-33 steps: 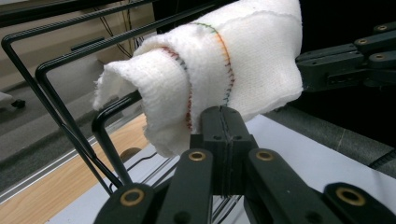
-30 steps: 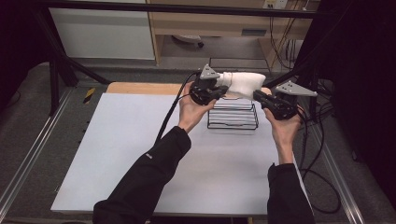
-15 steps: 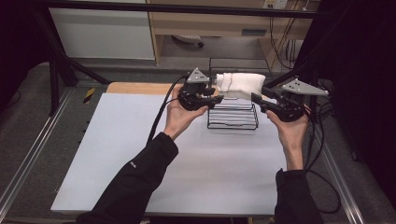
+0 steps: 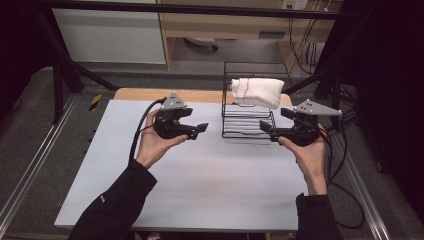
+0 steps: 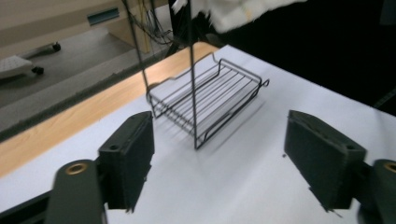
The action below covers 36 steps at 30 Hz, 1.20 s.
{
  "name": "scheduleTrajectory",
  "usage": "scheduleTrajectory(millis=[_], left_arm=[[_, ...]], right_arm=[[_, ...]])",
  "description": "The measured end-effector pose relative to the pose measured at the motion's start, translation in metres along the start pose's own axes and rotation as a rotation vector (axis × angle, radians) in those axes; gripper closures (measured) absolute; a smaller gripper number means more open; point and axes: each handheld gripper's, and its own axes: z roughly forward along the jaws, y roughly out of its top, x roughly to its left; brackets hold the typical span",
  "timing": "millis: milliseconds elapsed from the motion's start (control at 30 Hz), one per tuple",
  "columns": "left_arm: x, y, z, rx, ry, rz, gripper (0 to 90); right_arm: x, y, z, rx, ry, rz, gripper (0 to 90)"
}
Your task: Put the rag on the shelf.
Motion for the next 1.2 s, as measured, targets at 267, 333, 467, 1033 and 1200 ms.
scheduleTrajectory(millis=[267,333,467,1033,1200], left_arm=[[0.016,-0.051,-0.029,0.033,0.027,-0.044,12.1],[0.02,-0.064,-0.036,0.04,0.036,-0.054,9.7],[0.026,-0.09,-0.048,0.049,0.054,-0.072,6.2],[0.045,-0.182,-0.079,0.074,0.118,-0.164,4.8],[0.047,-0.199,-0.085,0.083,0.122,-0.18,4.8]], right_arm=[[0.005,-0.027,0.005,0.046,0.024,0.017,6.0],[0.005,-0.034,0.005,0.052,0.03,0.03,5.7],[0.005,-0.045,0.006,0.055,0.032,0.04,5.4],[0.018,-0.102,0.019,0.131,0.106,0.056,3.8],[0.021,-0.124,0.023,0.172,0.128,0.055,2.9]])
